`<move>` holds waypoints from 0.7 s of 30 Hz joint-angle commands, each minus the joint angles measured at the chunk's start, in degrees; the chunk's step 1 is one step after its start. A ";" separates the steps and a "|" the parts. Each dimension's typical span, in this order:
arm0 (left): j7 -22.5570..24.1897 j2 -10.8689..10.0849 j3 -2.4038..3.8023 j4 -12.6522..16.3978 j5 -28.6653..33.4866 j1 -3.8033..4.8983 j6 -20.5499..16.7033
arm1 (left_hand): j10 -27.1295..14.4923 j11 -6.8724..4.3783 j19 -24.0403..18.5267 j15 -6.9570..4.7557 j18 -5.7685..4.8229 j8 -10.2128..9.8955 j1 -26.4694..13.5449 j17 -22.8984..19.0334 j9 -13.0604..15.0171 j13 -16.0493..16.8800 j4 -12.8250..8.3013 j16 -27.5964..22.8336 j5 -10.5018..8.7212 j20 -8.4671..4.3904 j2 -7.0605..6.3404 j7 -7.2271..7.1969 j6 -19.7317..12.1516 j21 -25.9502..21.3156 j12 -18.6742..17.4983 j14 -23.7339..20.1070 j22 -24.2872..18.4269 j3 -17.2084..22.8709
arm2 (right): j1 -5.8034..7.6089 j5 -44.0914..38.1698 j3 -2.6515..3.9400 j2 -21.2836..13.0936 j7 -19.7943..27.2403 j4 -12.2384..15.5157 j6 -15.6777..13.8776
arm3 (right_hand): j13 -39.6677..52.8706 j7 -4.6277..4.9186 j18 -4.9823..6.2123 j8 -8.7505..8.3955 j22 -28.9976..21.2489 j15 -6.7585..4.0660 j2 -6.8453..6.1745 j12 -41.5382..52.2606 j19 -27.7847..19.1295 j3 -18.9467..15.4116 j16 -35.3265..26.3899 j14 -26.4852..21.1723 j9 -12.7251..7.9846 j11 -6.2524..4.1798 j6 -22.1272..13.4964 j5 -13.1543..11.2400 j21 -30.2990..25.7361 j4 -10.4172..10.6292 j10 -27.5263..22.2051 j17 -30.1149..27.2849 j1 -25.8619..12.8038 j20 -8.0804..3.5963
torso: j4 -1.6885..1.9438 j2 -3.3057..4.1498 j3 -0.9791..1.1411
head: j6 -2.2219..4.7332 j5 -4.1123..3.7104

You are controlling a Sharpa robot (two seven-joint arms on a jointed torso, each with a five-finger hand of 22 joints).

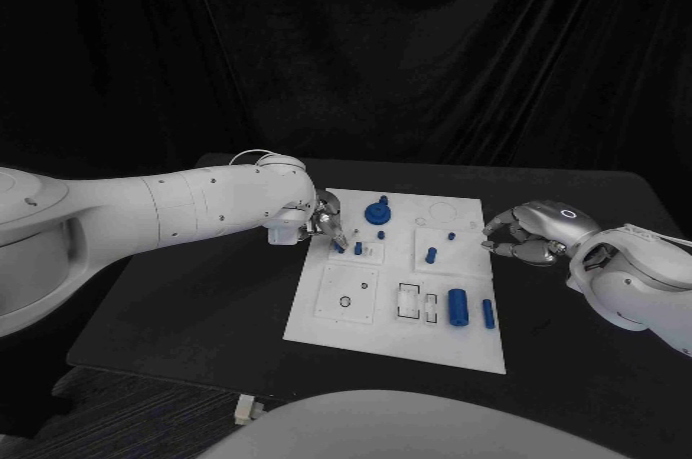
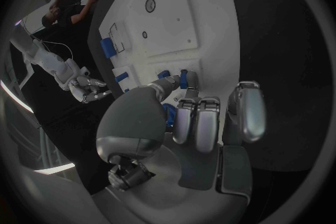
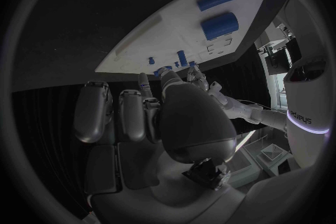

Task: Assemble the parts on the task board

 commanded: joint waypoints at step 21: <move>0.10 0.13 -0.07 -0.08 -0.10 -0.94 1.30 | 4.59 -0.19 -0.54 -0.19 1.09 0.00 -0.17 15.10 -0.58 14.17 1.12 -0.24 -4.84 -0.02 -0.55 -0.45 0.05 -0.56 -0.31 5.95 10.15 -1.92 | -0.19 -0.12 0.04 -0.08 -0.68 0.16 -0.03 | 10.43 -0.06 0.43 -0.30 9.68 0.42 -0.08 -0.37 0.71 0.40 -0.43 2.33 -0.07 0.43 0.31 0.24 -0.31 -0.09 3.58 -0.14 0.70 0.55 | -0.02 0.00 0.00 | 0.01 -0.10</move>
